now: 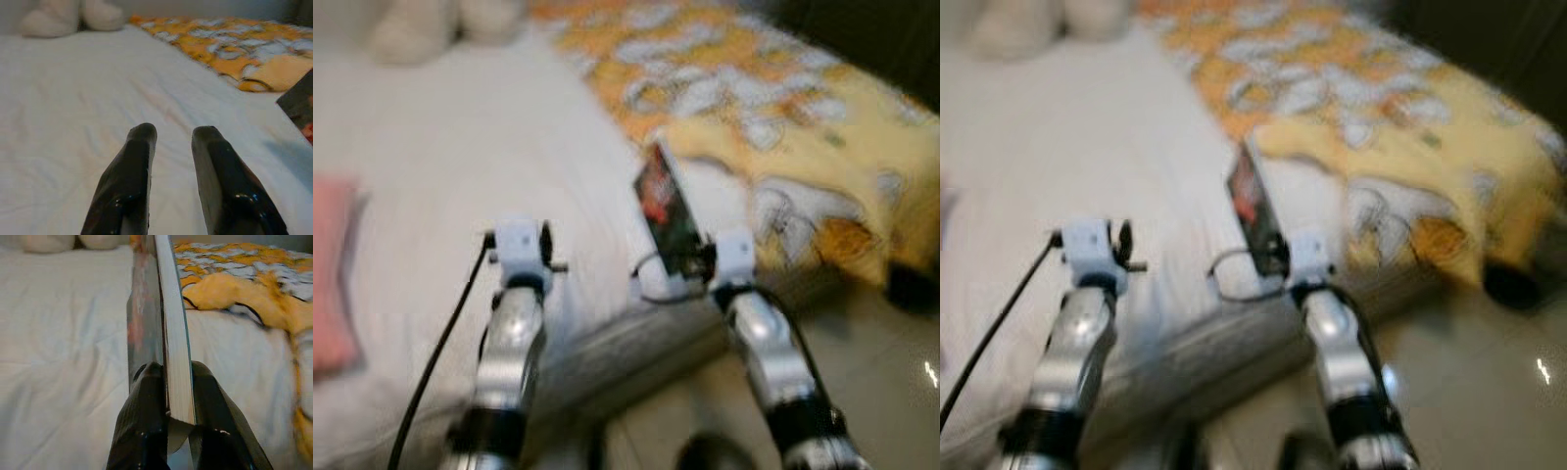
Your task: Clean up the room
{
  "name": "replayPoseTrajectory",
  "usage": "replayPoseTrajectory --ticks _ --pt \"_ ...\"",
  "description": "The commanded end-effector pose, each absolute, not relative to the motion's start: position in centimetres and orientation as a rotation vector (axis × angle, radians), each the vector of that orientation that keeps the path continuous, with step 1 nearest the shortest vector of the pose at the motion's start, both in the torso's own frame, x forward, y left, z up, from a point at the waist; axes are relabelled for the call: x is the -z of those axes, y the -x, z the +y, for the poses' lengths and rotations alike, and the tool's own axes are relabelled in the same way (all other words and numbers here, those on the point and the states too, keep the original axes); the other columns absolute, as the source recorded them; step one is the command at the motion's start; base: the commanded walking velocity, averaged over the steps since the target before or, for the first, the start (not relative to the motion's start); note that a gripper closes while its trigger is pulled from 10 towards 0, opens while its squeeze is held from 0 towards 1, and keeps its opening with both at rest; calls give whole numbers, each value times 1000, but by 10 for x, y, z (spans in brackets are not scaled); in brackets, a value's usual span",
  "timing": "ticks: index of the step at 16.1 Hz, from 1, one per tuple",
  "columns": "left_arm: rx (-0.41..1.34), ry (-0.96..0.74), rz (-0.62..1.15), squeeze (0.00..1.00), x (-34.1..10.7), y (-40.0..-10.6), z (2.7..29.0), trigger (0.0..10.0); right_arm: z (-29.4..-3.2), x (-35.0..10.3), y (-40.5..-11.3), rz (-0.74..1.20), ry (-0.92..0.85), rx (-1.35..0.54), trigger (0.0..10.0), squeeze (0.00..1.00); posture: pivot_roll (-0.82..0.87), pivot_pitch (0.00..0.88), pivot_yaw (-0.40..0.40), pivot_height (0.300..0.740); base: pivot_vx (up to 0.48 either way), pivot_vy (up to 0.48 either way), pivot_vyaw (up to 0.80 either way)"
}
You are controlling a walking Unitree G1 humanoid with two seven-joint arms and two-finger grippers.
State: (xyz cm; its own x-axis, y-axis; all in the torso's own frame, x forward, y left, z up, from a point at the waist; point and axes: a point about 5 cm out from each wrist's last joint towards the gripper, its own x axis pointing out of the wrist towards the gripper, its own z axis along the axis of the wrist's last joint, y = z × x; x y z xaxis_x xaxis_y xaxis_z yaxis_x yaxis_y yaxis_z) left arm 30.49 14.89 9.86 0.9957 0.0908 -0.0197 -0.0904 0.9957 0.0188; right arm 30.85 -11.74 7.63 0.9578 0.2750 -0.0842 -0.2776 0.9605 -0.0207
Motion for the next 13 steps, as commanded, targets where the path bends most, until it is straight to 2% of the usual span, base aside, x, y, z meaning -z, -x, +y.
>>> replayPoseTrajectory --ticks 1,4,10,13 --pt "-84 -49 -14 0 -107 -308 148 10000 -121 -90 -314 23 11 -280 0 0 -62 0 23 723 0 -259 700" --pt "-103 -73 -20 0 -109 -310 144 10000 -129 -88 -317 38 25 -283 0 0 -61 0 17 723 0 -480 667" --pt "-181 -87 -15 0 -111 -312 152 10000 -127 -89 -322 35 33 -311 0 0 -48 0 15 723 0 -475 623" --pt "-189 -104 -17 0 -109 -310 159 10000 -129 -87 -324 49 24 -316 0 0 -38 0 14 723 0 0 606"
